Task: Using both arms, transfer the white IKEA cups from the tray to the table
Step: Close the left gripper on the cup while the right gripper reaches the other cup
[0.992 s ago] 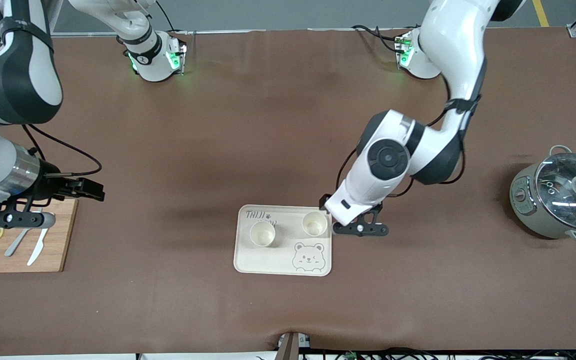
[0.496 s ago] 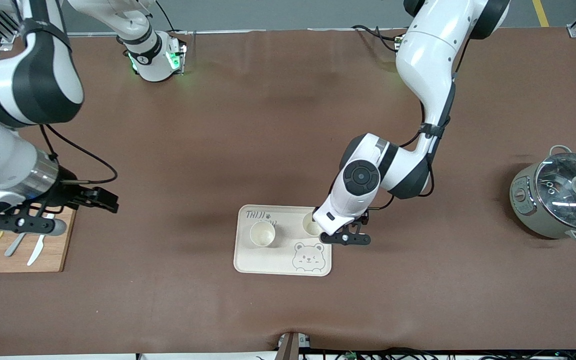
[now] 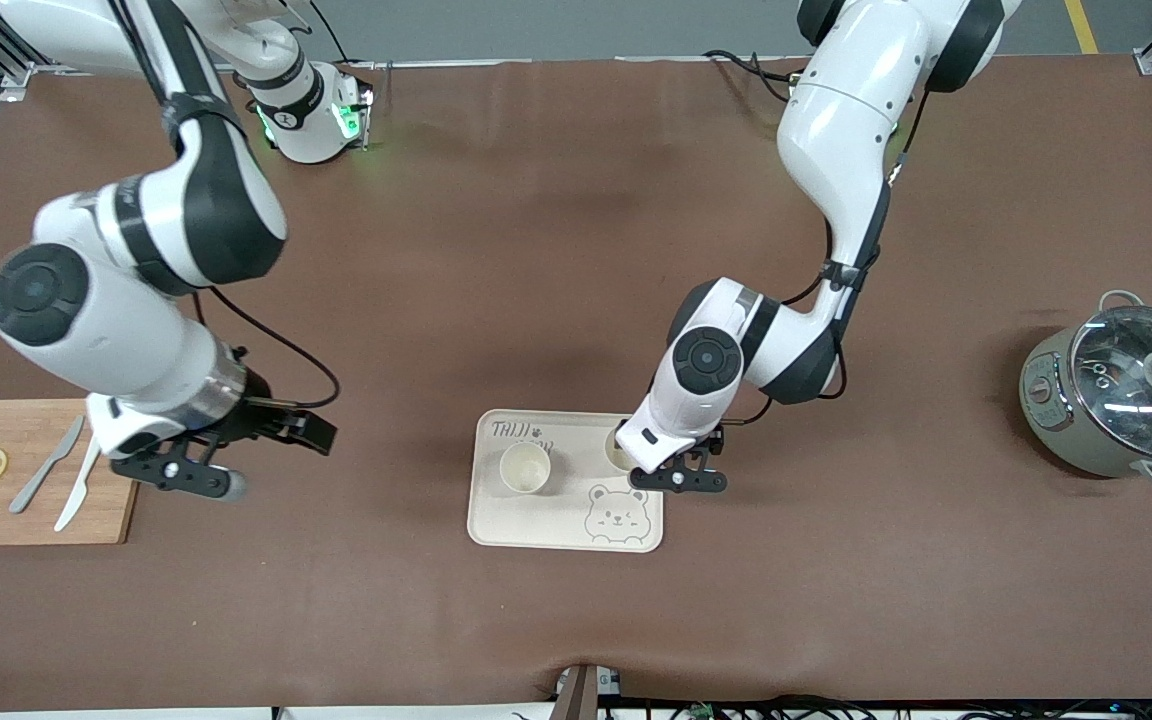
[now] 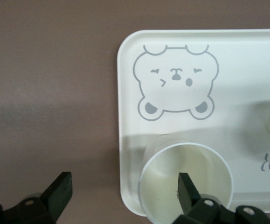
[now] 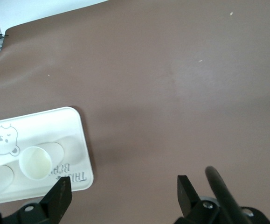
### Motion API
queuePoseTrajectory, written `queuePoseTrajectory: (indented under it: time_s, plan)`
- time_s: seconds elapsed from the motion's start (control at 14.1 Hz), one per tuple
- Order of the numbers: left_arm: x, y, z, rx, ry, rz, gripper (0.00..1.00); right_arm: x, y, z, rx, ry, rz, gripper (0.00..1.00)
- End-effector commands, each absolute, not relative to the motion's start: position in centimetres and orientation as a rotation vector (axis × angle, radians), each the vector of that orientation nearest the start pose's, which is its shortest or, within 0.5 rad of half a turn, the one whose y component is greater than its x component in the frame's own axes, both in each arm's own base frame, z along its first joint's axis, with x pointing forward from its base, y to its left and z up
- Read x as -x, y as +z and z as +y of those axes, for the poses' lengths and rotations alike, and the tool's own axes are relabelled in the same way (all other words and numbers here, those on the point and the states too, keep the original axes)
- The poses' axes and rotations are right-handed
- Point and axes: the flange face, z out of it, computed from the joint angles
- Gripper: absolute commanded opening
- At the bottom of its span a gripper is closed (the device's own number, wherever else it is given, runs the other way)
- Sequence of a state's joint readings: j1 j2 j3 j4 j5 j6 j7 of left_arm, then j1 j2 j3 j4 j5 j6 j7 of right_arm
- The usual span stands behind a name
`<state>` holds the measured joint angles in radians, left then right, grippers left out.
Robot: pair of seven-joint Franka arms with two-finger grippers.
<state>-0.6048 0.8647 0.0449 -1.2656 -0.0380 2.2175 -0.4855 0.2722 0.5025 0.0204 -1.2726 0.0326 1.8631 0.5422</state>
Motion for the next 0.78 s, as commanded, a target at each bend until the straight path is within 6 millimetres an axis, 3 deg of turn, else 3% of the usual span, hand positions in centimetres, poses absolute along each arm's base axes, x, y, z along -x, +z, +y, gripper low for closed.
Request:
queuePoseTrajectory:
  time_s: [0.0, 0.28, 0.5, 0.57, 0.64, 0.71]
  plan:
    - [-63.8, 24.0, -42.3, 3.182, -0.153, 0.079, 1.00, -69.2, 46.0, 23.6, 3.008, -0.138, 0.466, 1.00]
    - [-63.5, 23.6, -42.8, 3.183, -0.166, 0.089, 1.00, -69.1, 41.3, 28.8, 2.998, -0.150, 0.448, 1.00]
    - [-63.4, 23.6, -42.9, 3.183, -0.164, 0.089, 1.00, -68.7, 38.9, 31.6, 2.987, -0.169, 0.433, 1.00]
    - [-63.1, 23.4, -43.1, 3.185, -0.154, 0.068, 0.81, -68.6, 38.1, 32.5, 2.983, -0.179, 0.415, 1.00]
    - [-62.8, 23.0, -43.5, 3.191, -0.147, -0.046, 0.28, -68.5, 37.1, 33.1, 2.985, -0.180, 0.403, 1.00]
    - [-62.4, 22.7, -44.2, 3.195, -0.181, -0.112, 0.00, -68.7, 36.3, 33.3, 2.982, -0.184, 0.402, 1.00]
